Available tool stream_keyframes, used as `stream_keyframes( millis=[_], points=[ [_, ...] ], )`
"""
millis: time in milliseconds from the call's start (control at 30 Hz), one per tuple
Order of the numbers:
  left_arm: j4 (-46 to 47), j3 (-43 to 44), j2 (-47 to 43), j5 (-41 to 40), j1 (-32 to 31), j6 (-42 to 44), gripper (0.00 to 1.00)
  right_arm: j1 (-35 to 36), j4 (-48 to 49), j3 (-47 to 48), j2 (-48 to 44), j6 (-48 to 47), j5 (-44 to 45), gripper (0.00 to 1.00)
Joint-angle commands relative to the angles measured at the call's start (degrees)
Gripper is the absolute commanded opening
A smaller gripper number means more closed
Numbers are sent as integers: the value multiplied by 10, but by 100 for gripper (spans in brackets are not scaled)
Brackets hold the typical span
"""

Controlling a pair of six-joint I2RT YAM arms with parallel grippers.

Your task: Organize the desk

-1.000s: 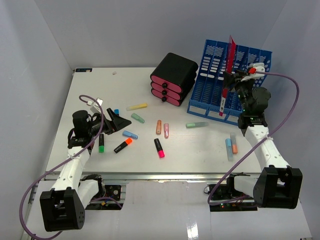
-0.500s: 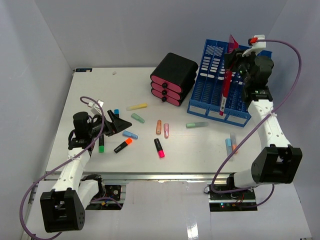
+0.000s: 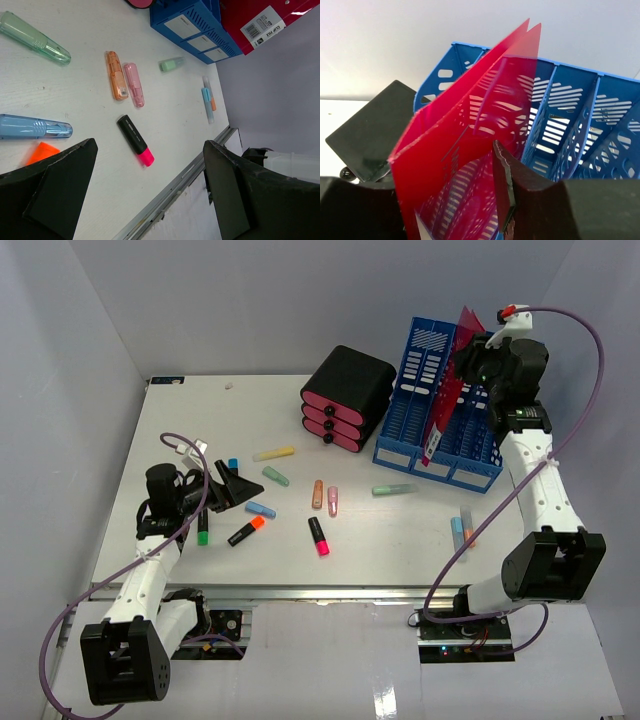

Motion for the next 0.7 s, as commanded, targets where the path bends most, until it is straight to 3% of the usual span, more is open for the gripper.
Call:
stream_keyframes(
  millis=[0, 200, 667],
  points=[
    [14, -2, -14, 17, -2, 7, 98, -1, -15, 36, -16, 25, 8, 8],
    [10, 0, -14, 20, -2, 11, 98, -2, 51, 29, -41, 27, -18, 8],
    [-2, 2, -19, 15, -2, 14, 98, 2, 286, -76, -66, -85, -67, 8]
  ],
)
